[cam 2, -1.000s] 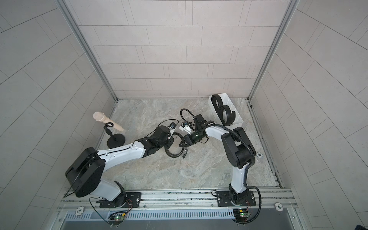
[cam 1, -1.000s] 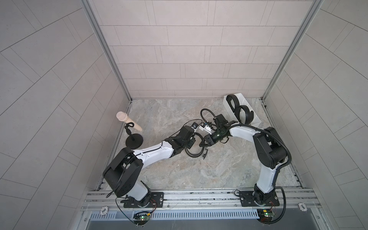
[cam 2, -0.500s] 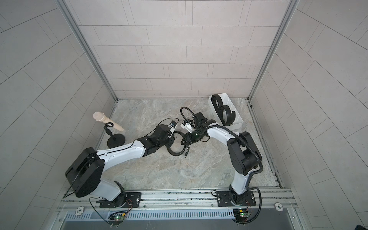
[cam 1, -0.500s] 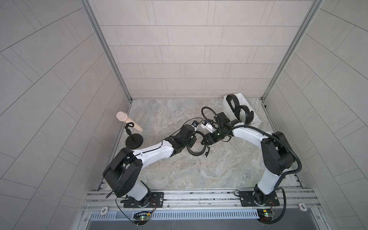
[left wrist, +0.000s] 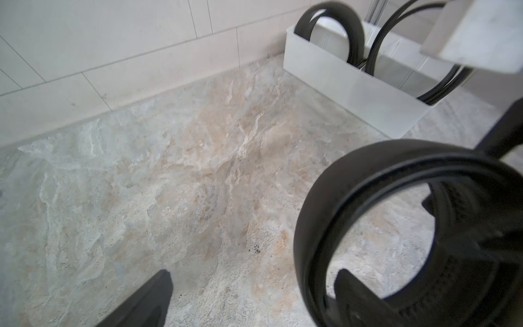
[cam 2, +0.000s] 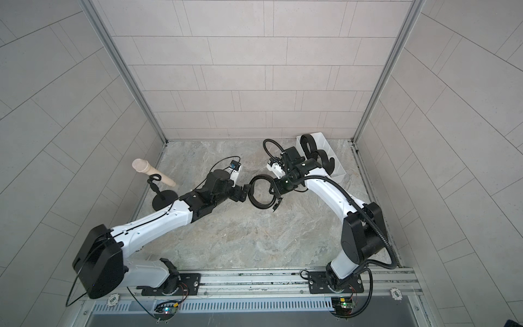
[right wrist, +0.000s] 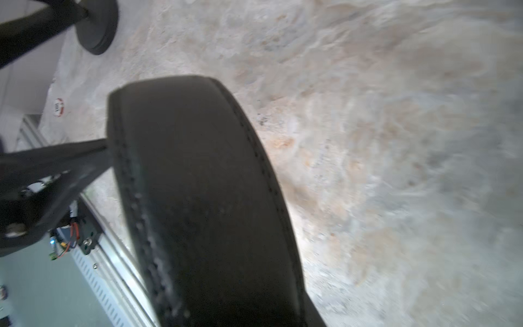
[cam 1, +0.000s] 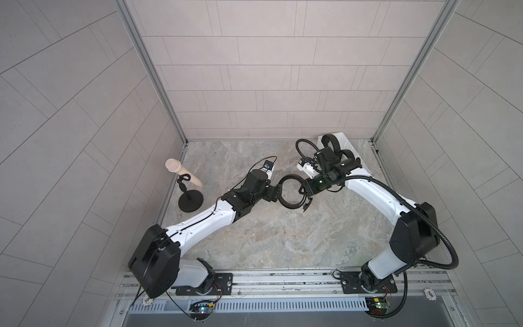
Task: Place the belts into the storage roll
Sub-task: Pick up the belt from the center of the board.
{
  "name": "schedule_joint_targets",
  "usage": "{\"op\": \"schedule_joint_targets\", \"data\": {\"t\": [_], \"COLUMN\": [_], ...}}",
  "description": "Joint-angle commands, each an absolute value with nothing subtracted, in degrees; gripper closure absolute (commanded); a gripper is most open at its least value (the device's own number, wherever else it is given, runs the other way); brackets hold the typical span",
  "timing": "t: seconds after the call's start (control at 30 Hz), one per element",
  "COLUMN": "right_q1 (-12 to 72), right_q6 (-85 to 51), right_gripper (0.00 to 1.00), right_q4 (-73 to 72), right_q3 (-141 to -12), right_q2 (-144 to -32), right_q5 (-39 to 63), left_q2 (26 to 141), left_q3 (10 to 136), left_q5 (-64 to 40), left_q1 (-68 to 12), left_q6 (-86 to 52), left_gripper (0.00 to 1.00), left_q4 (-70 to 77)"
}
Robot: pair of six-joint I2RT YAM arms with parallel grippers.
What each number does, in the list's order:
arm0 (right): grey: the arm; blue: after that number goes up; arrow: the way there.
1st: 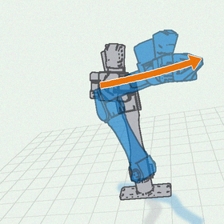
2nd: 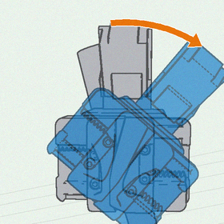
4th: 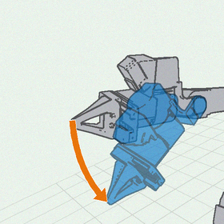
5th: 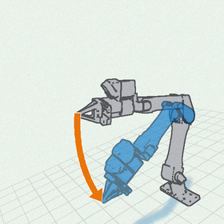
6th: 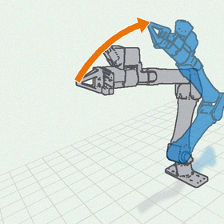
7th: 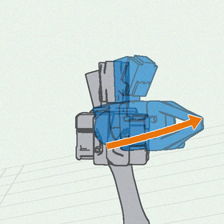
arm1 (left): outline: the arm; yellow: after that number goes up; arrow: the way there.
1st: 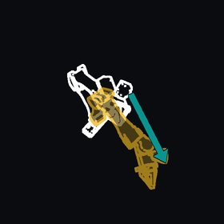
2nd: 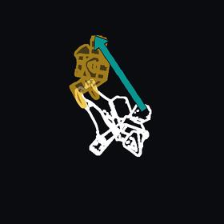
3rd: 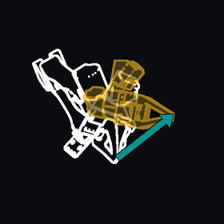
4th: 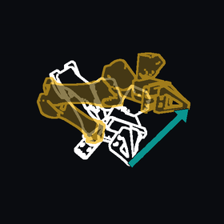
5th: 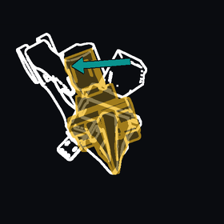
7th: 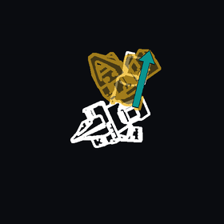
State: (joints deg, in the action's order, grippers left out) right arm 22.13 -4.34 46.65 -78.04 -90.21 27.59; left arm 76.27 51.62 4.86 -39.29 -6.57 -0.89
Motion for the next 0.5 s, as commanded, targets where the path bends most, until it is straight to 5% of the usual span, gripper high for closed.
{"op": "schedule_joint_targets", "data": {"t": [0.0,0.47], "right_q1": [18.3,2.2], "right_q6": [-2.8,-5.1], "right_gripper": [1.0,1.0], "right_q4": [53.3,47.1], "right_q3": [-80.7,-86.6], "right_q2": [-86.3,-77.0], "right_q5": [17.8,-2.3], "left_q2": [72.9,72.3], "left_q3": [51.2,46.4], "left_q5": [3.7,5.5], "left_q1": [-39.1,-39.2], "left_q6": [-9.1,-12.6], "left_gripper": [0.0,0.0], "left_q4": [-2.0,-2.5]}}
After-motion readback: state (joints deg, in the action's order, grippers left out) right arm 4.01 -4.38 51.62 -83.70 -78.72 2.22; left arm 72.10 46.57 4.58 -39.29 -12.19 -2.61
